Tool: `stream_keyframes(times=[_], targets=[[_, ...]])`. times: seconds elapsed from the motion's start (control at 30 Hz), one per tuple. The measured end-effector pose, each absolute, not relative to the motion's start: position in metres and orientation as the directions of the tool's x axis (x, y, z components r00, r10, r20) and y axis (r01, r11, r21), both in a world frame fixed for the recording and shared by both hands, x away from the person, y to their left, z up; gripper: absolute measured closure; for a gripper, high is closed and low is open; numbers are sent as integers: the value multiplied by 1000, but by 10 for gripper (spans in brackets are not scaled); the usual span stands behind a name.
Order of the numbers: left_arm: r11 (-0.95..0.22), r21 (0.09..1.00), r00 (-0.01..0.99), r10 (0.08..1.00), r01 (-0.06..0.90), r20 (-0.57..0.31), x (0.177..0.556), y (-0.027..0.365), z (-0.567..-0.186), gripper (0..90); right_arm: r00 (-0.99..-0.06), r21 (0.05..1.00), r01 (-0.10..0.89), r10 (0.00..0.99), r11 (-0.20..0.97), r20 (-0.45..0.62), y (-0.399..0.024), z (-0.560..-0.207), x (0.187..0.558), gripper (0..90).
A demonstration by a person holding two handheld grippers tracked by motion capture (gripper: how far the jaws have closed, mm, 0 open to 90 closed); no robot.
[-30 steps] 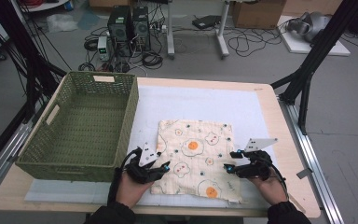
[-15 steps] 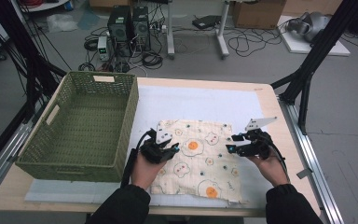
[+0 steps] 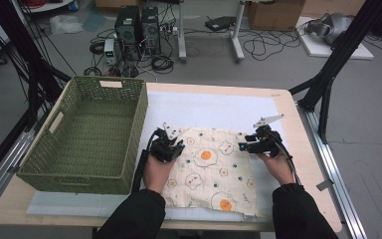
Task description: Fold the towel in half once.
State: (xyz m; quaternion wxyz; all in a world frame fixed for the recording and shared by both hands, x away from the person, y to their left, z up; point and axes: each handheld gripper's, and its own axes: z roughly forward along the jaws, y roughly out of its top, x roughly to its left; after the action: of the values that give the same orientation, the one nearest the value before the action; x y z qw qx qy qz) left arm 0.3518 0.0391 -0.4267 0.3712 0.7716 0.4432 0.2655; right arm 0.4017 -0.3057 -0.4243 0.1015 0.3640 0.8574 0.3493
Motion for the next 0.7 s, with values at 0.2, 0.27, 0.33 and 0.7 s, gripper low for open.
stream_keyframes(times=[0.2,0.27,0.33,0.7], targets=[[-348,765,432,896,541,102,358,43,-435,647,-686,643,584,725,497,63,-305,-434,405,562],[-356,744,445,891,566,88,361,43,-440,719,-687,636,572,727,519,25,-303,-434,404,645],[-346,741,457,888,576,60,363,43,-442,794,-691,632,571,723,525,23,-302,-433,403,760],[-240,786,500,861,569,-99,363,27,-441,865,-657,609,618,752,497,53,-332,-425,409,886]])
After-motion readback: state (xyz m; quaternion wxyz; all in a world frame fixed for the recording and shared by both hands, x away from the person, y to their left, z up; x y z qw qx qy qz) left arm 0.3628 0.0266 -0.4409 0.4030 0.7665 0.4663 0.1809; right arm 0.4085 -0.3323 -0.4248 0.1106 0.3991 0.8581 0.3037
